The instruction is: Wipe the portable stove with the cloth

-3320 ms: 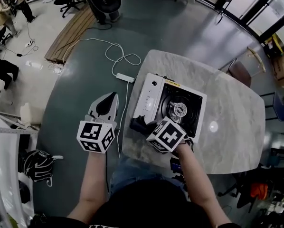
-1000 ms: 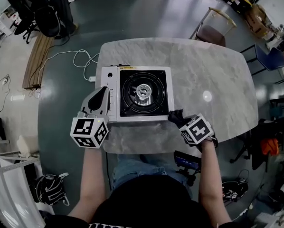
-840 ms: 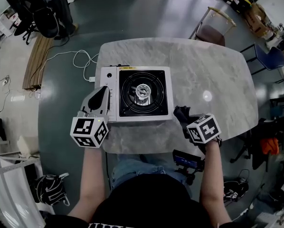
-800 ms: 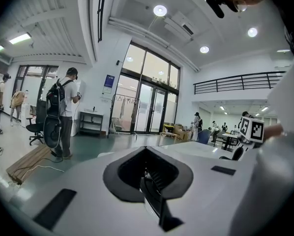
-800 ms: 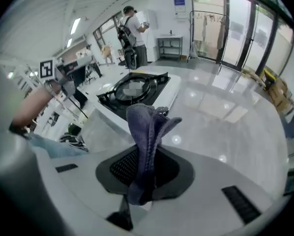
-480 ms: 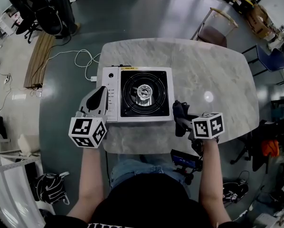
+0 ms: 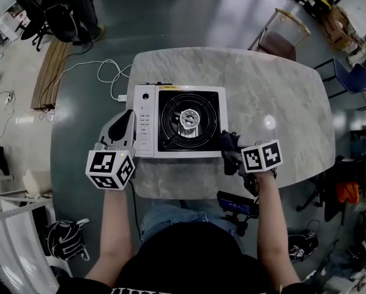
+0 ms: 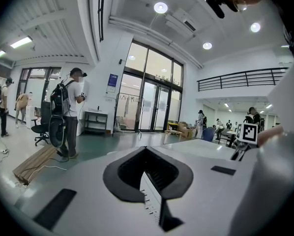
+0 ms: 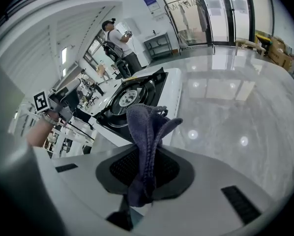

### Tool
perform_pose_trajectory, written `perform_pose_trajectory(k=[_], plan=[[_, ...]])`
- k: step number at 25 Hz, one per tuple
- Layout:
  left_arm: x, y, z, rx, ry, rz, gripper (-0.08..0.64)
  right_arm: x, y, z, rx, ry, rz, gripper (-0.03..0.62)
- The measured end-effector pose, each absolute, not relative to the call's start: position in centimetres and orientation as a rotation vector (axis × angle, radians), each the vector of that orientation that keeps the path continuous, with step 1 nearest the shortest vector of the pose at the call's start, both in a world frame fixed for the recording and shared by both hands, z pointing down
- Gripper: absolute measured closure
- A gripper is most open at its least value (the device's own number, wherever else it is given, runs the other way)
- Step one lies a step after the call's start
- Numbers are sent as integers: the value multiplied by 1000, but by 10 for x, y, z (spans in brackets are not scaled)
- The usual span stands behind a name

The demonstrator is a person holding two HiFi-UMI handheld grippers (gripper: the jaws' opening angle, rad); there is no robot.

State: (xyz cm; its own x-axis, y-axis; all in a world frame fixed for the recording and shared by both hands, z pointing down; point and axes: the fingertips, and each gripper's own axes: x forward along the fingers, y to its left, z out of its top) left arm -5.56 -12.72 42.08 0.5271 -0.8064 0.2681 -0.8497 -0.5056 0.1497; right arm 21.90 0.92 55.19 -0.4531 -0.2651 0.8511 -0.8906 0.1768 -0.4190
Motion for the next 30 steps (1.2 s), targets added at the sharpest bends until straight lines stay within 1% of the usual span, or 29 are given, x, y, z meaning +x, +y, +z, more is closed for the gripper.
perform_pose_trajectory(k=[16,30], plan=[[-62,-147,429,2482,-1393,247,548,242,-46,557,1135,-1755,1251,517],[-75,-169,438,2426,-1436,260,548,261,-119,565,1145,-1665,1072,517]])
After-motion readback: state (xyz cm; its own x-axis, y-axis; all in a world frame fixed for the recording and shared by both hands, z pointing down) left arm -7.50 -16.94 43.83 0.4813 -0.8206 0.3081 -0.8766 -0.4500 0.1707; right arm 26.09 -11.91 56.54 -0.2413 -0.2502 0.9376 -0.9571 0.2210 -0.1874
